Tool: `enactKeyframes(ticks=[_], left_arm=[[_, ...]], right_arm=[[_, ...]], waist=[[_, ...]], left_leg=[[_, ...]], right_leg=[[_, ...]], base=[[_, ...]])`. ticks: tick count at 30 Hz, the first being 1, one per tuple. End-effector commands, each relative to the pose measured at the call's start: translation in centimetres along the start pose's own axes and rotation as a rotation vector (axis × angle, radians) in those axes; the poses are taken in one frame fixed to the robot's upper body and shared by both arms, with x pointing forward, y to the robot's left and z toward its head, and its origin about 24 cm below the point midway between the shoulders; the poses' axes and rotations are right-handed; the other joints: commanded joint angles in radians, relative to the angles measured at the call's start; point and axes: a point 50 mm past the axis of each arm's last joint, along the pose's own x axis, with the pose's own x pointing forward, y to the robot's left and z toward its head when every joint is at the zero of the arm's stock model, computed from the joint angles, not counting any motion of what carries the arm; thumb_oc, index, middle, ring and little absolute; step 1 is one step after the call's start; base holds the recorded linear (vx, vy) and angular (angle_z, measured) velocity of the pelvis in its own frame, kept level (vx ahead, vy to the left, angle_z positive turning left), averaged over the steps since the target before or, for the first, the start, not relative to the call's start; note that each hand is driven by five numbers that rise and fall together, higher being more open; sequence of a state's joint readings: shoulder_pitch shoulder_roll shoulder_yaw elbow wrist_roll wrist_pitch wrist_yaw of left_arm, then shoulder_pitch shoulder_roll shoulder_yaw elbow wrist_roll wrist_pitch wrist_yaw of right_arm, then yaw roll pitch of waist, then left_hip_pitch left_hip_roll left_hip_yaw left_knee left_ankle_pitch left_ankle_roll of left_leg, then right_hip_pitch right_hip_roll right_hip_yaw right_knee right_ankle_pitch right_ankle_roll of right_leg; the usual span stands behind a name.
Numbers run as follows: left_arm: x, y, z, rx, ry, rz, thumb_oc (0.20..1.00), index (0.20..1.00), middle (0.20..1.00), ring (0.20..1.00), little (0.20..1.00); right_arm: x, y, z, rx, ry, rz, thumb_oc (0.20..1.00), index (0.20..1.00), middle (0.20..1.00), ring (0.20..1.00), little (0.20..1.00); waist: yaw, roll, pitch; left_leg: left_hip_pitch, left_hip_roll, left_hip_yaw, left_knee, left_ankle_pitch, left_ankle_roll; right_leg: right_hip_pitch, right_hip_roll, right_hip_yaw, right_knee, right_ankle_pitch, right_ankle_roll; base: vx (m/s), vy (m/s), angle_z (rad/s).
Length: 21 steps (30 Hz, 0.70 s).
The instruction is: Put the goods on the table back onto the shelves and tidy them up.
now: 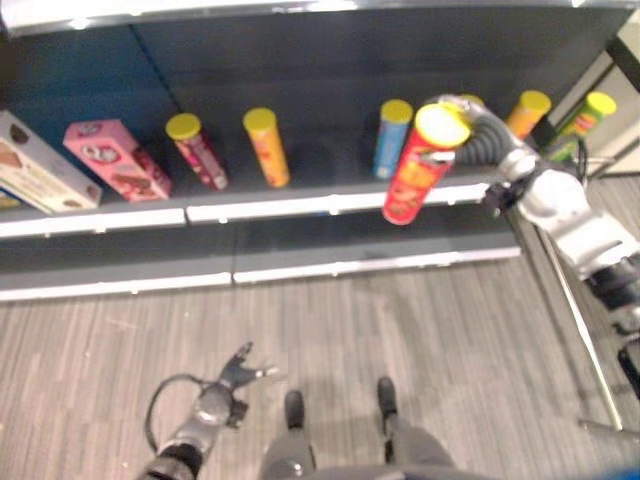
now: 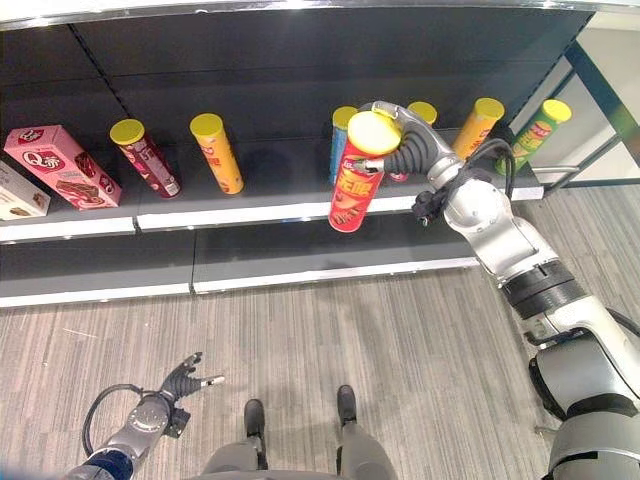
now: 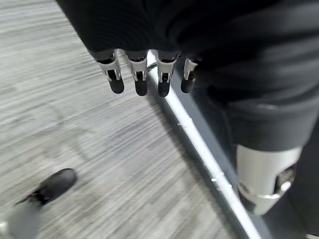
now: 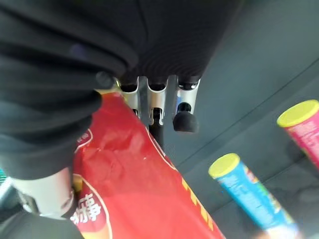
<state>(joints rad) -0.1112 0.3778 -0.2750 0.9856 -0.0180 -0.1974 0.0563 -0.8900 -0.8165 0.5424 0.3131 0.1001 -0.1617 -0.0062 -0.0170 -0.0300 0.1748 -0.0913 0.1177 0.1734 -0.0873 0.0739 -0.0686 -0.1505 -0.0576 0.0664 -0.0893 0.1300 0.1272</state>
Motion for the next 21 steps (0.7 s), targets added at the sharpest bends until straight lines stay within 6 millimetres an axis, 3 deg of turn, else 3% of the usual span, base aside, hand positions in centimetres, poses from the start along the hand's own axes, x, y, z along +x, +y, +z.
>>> enactKeyframes(ticks=[1,16,21], left_arm=[[0.2,0.6,0.7,0.051,-0.037,0.015,1.0,1.0,1.0,1.0,1.0],[-0.2,0.3,-0.4,0.007,-0.002,0.037,1.0,1.0,1.0,1.0,1.0],[-0.3,0.4,-0.3,-0.03,-0.009,0.053,1.0,1.0,1.0,1.0,1.0]], right_arm=[[1.5,-2.0,2.7,0.025,-0.126,-0.085,0.2,0.2,0.2,0.2,0.2],[3.3,0.7,3.5,0.09,-0.134,-0.048,0.2,0.2,0.2,0.2,0.2],[3.9,0.3,4.3,0.073,-0.158,-0.051,0.2,0.2,0.2,0.2,0.2]], waist=[[0.024,-0.001,-0.058],[0.071,0.012,-0.051],[0.089,0.023,-0.045]], left_leg=[[-0.01,-0.001,-0.018,0.115,-0.154,-0.051],[-0.048,-0.018,-0.027,0.119,-0.154,-0.041],[-0.066,-0.033,-0.044,0.125,-0.146,-0.04]], right_leg=[[0.031,-0.014,-0.008,0.082,-0.204,0.082],[0.017,-0.057,-0.01,0.057,-0.189,0.094],[0.015,-0.074,-0.015,0.057,-0.182,0.101]], base=[[0.0,0.0,0.0],[0.0,0.005,0.06],[-0.03,-0.025,0.19]])
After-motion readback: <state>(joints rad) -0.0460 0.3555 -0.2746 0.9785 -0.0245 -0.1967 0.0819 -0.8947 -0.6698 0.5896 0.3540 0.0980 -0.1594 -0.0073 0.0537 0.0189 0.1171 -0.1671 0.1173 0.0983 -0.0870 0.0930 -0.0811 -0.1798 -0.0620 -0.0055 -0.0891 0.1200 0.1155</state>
